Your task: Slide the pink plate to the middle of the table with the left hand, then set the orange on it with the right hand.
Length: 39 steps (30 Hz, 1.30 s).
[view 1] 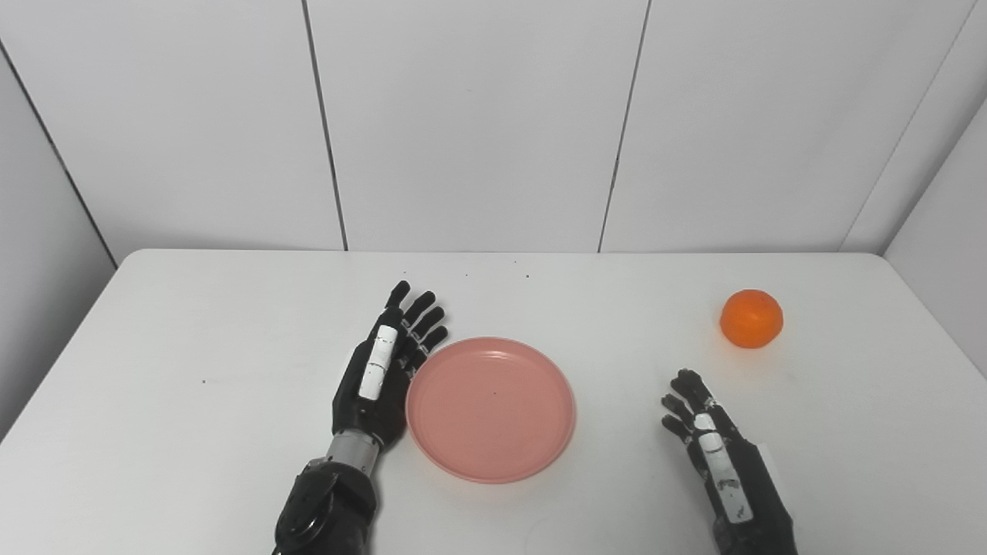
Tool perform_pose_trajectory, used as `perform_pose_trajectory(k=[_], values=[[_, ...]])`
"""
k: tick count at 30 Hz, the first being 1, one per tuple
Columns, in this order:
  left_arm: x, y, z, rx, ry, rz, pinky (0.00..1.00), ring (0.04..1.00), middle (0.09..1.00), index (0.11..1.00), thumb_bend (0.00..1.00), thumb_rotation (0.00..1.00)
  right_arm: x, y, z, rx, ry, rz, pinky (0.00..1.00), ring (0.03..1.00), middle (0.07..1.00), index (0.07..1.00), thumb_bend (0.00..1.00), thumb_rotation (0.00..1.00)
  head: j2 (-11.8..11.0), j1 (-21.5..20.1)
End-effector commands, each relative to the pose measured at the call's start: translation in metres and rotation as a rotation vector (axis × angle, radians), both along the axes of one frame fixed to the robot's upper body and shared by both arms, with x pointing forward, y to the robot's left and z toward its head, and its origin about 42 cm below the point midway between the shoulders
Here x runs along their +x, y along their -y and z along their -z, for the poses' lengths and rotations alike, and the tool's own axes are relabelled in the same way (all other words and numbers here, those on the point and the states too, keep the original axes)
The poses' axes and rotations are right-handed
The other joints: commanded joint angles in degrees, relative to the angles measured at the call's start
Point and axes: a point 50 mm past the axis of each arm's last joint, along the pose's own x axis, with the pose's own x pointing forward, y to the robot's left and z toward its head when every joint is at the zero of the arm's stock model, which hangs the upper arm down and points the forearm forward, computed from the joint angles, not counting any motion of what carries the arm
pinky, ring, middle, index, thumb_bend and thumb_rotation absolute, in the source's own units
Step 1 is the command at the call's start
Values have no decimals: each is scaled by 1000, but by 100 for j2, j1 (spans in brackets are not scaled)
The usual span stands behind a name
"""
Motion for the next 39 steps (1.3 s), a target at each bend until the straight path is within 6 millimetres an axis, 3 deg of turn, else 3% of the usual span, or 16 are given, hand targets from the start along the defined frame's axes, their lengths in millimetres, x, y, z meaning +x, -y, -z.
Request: perform_pose_trajectory(k=[1,17,25,31,39], values=[[-8,1,14,-14,-43,-6,882,889,892,951,802,620,-19,-17,31,45,-156,-28,896,898,928,909,788,848,2,-11],[-13,-23,17,-35,-67,-3,894,897,886,981,800,625,-16,-28,30,40,-165,-31,891,894,924,915,794,857,-10,-435],[-7,-39,14,-50,-69,-1,966,915,886,979,793,620,-8,-47,29,26,-162,-34,876,881,918,906,770,878,-107,-1163],[-3,-42,13,-43,-68,-5,958,907,884,976,821,616,-5,-53,30,34,-165,-26,885,884,918,901,759,876,-136,-1284],[-4,-43,14,-73,-68,-11,1000,926,897,979,748,624,-4,-54,30,31,-166,-36,888,888,927,910,770,885,-155,-1300]])
